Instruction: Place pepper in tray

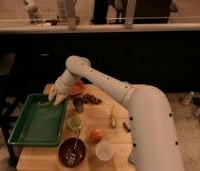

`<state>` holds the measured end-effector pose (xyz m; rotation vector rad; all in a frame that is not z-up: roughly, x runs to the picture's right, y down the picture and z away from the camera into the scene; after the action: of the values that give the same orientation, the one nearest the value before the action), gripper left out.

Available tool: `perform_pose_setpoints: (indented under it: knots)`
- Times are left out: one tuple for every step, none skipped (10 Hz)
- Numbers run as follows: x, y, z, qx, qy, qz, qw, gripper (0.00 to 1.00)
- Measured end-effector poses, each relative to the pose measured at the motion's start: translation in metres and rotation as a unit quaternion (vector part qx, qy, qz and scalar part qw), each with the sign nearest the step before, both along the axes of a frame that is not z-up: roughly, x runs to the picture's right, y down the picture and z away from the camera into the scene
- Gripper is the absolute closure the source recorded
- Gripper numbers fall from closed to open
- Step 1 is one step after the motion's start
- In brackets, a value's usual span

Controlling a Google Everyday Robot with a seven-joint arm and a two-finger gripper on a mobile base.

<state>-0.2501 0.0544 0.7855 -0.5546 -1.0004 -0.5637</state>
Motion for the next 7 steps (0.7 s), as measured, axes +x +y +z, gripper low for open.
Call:
perform_pose_setpoints:
  knots:
    - [-0.013, 0.004, -0.002, 0.003, -0.004, -0.013, 0.9999, 1.00]
    - [-0.021, 0.006, -0.003, 0.006, -0.011, -0.023, 0.9997, 1.00]
    - [-0.026, 0.008, -0.005, 0.008, -0.017, -0.032, 0.9993, 1.00]
    - [-0.031, 0.011, -0.007, 0.009, -0.025, -0.040, 0.9988, 1.00]
    - [-0.040, 0.016, -0.011, 0.007, -0.040, -0.051, 0.9979, 1.00]
    - [-0.042, 0.023, -0.012, 0.003, -0.050, -0.060, 0.9969, 1.00]
    - [-0.042, 0.028, -0.011, -0.001, -0.056, -0.066, 0.9963, 1.00]
